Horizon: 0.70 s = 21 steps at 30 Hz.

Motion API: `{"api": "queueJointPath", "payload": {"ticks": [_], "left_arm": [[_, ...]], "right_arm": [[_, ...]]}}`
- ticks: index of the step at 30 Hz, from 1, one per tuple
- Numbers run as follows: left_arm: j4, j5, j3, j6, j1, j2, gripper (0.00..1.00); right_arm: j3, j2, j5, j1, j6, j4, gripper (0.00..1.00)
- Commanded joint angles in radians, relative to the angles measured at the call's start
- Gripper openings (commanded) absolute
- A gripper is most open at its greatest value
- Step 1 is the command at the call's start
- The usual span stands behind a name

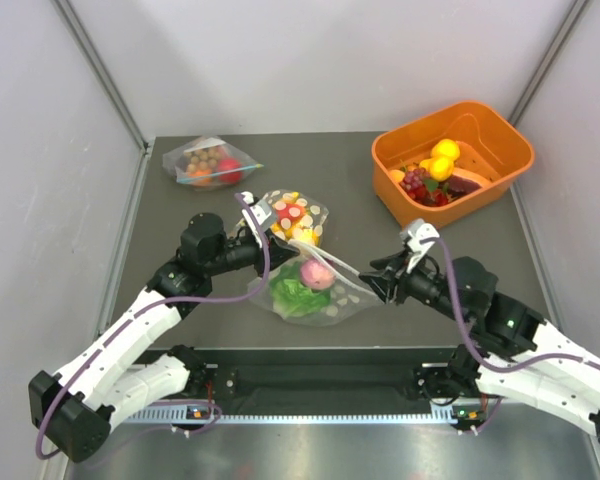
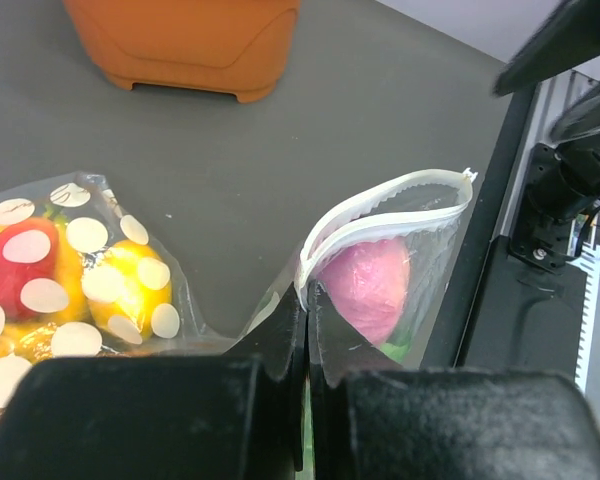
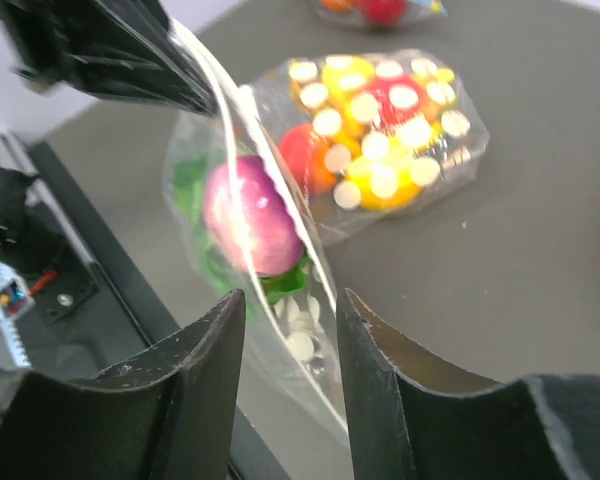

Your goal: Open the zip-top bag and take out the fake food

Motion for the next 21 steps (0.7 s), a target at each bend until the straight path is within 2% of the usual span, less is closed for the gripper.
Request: {"api": "queueJointPath", "payload": {"ticks": [1, 8, 21], "left_arm": [[0.084, 0.044, 0.007, 0.018, 0.002, 0.000, 0.00], [0.084, 0.050, 0.007, 0.018, 0.003, 0.000, 0.00], [0.087, 0.061, 0.005, 0.020, 0.002, 0.005, 0.00]], "right_arm": [[0.028, 0.077, 0.055, 0.015, -0.029, 0.052, 0.41], [0.015, 0.165, 0.049, 0.015, -0.031, 0.107, 0.39], [-0.023, 0.265, -0.127, 0.013, -0.025, 0.224, 0.38]]}}
